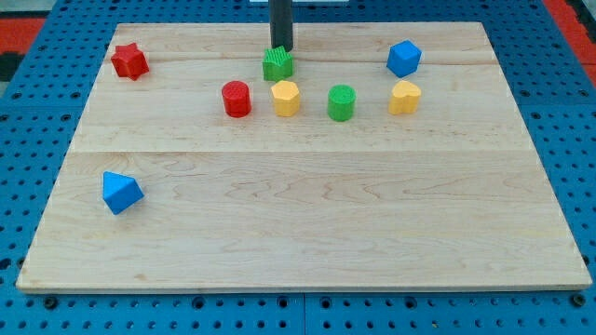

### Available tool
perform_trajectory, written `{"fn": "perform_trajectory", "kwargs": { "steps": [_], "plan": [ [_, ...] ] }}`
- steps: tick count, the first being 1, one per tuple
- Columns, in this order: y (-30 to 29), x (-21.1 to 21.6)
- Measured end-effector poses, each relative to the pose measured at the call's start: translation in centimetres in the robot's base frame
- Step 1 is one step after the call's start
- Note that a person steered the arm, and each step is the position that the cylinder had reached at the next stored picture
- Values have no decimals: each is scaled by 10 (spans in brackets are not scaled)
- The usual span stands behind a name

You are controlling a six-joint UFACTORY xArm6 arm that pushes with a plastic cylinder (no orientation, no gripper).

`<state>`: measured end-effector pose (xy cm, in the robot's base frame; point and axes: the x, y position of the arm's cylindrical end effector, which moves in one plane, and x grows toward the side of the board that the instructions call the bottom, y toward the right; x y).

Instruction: Place the yellow hexagon towards the left center of the board

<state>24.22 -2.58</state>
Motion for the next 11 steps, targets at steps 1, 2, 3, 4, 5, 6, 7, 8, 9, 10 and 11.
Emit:
{"fn": "perform_trajectory", "kwargs": {
  "steps": [1, 2, 3, 4, 5, 6, 7, 8, 9, 10, 11],
  "plan": [
    [0, 0],
    [39, 6],
    [60, 11],
    [60, 45],
    [76, 78],
    [74, 90],
    [2, 90],
    [-15, 105],
    [-16, 145],
    [-31, 165],
    [-86, 159]
  ]
}}
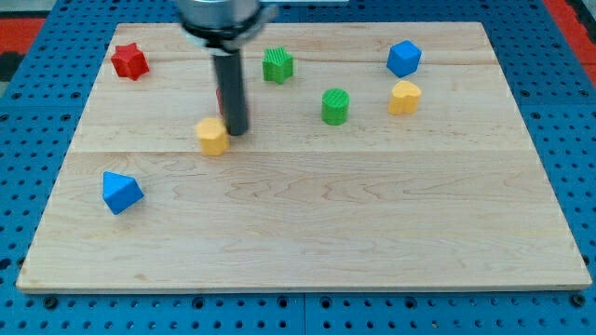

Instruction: Place the yellow hexagon towards the left center of the board

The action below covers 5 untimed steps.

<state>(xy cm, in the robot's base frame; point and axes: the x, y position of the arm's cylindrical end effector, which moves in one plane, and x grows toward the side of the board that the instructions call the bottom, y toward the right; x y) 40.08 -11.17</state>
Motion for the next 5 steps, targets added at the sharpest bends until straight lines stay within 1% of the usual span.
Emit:
{"fn": "perform_trajectory", "kwargs": {
  "steps": [1, 2, 3, 4, 5],
  "plan": [
    [-35, 14],
    [-5, 56],
    [-66, 45],
    [-87, 31],
    [-73, 36]
  ]
}}
